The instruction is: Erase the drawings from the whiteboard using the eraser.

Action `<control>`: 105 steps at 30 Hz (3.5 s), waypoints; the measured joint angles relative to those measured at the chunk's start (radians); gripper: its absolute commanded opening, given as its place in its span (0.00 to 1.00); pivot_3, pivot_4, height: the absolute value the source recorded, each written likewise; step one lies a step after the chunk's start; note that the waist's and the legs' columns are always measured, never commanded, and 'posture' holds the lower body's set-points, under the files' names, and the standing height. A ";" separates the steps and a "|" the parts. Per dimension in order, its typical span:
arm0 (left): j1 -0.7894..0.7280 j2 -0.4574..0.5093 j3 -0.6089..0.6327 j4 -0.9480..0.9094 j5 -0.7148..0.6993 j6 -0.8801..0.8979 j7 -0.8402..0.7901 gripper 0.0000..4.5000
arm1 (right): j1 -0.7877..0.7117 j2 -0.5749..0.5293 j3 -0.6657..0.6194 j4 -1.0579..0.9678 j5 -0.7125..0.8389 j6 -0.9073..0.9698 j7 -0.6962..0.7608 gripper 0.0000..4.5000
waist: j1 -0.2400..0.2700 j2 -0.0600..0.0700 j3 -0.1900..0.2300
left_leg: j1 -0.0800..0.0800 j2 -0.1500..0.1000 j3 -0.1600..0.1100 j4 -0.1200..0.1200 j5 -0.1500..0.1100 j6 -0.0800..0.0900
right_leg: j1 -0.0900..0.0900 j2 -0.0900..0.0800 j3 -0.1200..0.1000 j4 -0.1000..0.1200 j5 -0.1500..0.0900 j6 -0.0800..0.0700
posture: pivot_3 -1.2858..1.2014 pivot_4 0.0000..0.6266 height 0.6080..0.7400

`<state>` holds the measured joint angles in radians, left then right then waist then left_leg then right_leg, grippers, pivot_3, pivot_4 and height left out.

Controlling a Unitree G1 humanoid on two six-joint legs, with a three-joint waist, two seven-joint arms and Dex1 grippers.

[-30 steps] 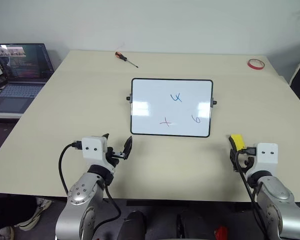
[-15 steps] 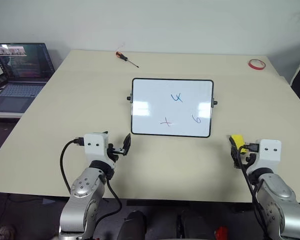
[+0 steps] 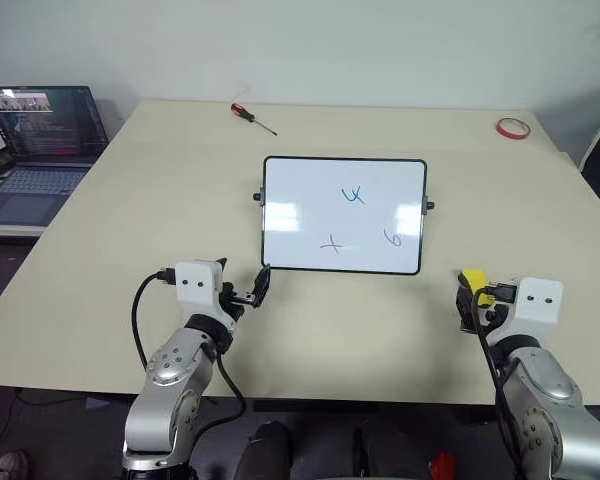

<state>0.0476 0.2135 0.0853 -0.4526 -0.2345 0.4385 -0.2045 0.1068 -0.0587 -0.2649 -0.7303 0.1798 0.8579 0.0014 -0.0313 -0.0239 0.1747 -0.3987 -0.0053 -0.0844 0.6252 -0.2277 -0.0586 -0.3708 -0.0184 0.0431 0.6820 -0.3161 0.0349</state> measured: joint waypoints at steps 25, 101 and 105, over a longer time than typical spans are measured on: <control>-0.471 0.188 -0.198 0.298 -0.262 0.081 -0.674 1.00 | -0.063 -0.016 -0.144 0.036 0.162 -0.034 0.020 0.99 | -0.001 0.000 0.000 | 0.000 -0.001 0.001 0.000 0.000 0.000 | 0.000 0.001 -0.001 0.001 0.000 0.000 | 0.52 0.24 1.00; -0.624 0.146 -0.411 0.561 -0.019 -0.180 -0.905 1.00 | -0.173 -0.180 -0.036 0.411 0.155 -0.150 0.082 0.27 | -0.001 0.001 0.000 | -0.001 -0.001 0.001 0.001 0.000 0.001 | -0.001 0.001 -0.001 0.001 0.000 0.000 | 0.52 0.24 1.00; -0.630 0.131 -0.394 0.548 0.017 -0.181 -0.806 1.00 | -0.173 -0.179 -0.030 0.401 0.141 -0.181 0.076 0.27 | -0.002 0.001 0.000 | -0.001 -0.001 0.001 0.001 0.000 0.001 | -0.001 0.001 -0.001 0.002 0.000 0.000 | 0.52 0.24 1.00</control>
<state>-0.5826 0.3443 -0.3091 0.0950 -0.2170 0.2572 -1.0105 -0.0659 -0.2381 -0.2944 -0.3291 0.3203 0.6774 0.0777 -0.0329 -0.0234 0.1750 -0.3997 -0.0063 -0.0837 0.6261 -0.2276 -0.0580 -0.3718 -0.0171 0.0425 0.6835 -0.3159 0.0350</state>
